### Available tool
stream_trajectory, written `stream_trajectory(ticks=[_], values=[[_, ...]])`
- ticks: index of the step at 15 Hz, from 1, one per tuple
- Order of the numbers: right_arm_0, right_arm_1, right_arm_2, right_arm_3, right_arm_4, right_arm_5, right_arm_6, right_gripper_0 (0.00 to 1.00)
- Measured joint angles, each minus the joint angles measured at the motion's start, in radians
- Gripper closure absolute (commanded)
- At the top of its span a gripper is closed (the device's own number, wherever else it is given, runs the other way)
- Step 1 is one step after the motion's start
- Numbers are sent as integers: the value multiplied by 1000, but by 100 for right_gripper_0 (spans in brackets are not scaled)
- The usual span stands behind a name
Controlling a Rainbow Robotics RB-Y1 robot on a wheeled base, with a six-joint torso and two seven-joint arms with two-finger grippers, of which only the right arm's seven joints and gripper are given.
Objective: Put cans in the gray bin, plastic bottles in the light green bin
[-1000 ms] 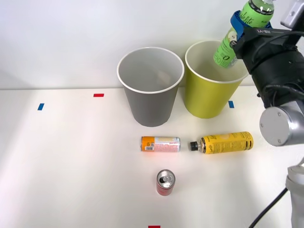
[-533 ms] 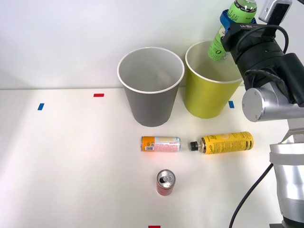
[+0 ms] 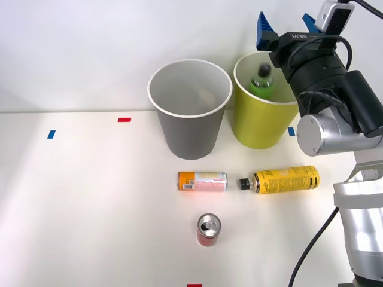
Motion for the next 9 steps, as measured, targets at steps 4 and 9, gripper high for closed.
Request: stream_trajectory(ticks=[4, 9], values=[[40, -39, 38, -17, 4, -28, 8, 0], [360, -108, 84, -339, -5, -38, -5, 0]])
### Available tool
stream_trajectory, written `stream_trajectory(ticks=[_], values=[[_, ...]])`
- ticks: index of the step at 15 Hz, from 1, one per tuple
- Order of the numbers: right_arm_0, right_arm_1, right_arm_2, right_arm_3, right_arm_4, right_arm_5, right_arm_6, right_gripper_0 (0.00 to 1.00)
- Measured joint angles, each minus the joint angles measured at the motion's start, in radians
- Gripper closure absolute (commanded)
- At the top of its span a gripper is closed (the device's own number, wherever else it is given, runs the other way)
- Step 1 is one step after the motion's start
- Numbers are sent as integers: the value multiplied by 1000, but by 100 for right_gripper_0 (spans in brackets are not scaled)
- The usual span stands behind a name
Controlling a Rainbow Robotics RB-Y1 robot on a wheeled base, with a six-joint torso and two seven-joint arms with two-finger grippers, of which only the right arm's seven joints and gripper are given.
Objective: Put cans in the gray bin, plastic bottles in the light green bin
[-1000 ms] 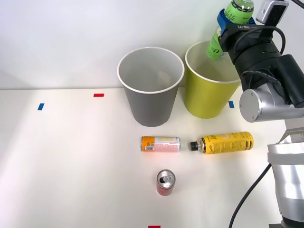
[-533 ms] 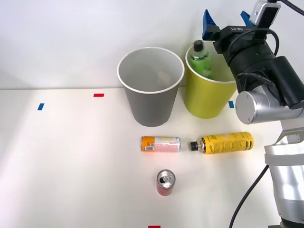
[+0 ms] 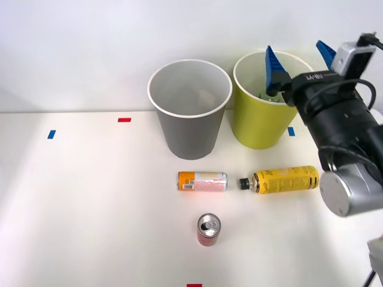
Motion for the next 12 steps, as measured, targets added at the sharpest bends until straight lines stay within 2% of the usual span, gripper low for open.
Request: stream_trajectory(ticks=[4, 6, 9, 12], values=[[267, -24, 4, -207, -9, -2, -22, 0], [401, -34, 6, -270, -11, -24, -31, 0], [599, -67, 31, -298, -17, -161, -43, 0], [684, -75, 82, -272, -18, -208, -46, 0]])
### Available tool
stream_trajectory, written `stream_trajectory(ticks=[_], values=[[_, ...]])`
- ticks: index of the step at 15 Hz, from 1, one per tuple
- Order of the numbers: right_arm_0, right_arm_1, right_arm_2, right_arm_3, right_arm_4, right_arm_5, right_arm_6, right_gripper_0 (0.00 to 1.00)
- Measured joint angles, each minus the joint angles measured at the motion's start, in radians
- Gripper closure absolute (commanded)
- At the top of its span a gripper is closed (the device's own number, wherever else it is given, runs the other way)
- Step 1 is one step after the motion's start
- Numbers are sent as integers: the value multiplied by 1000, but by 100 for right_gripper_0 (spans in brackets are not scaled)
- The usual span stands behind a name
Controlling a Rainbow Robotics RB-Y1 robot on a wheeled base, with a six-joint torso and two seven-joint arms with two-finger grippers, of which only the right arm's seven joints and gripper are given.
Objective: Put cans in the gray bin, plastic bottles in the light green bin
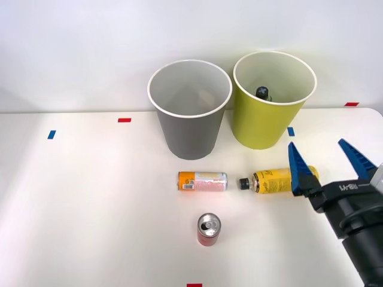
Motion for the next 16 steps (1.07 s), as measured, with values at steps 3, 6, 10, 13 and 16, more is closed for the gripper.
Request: stream_trajectory(ticks=[3, 6, 10, 13, 16], values=[[34, 8, 41, 87, 1, -127, 4, 0], [64, 54, 78, 221, 11, -278, 14, 0], [146, 117, 67, 245, 15, -289, 24, 0], [192, 175, 43, 249, 24, -288, 23, 0], [191, 216, 15, 283, 136, -311, -103, 0]])
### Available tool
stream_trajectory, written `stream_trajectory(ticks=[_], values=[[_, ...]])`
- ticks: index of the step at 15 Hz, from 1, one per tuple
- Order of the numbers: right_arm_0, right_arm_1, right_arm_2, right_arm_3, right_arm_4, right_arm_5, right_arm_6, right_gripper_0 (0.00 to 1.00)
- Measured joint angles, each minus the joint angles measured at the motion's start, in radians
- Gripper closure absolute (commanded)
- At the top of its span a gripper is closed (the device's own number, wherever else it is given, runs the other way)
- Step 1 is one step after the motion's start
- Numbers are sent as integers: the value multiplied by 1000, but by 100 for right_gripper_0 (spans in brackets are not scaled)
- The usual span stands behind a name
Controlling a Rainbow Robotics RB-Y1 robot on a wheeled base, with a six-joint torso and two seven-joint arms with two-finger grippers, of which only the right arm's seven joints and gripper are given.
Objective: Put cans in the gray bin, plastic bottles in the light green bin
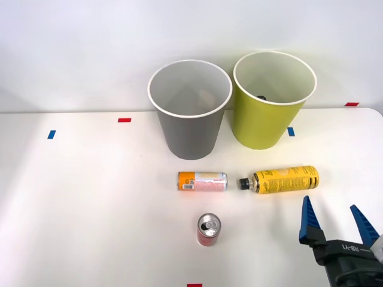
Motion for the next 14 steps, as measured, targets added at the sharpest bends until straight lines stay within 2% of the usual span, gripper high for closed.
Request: stream_trajectory(ticks=[3, 6, 8, 11, 14], values=[[-9, 67, -40, 101, 190, -124, -150, 0], [-4, 101, -54, 221, 249, -299, -134, 0], [8, 90, -42, 258, 223, -350, 3, 0], [78, 33, 27, 277, 108, -425, 211, 0], [168, -9, 102, 281, 77, -462, 288, 0]])
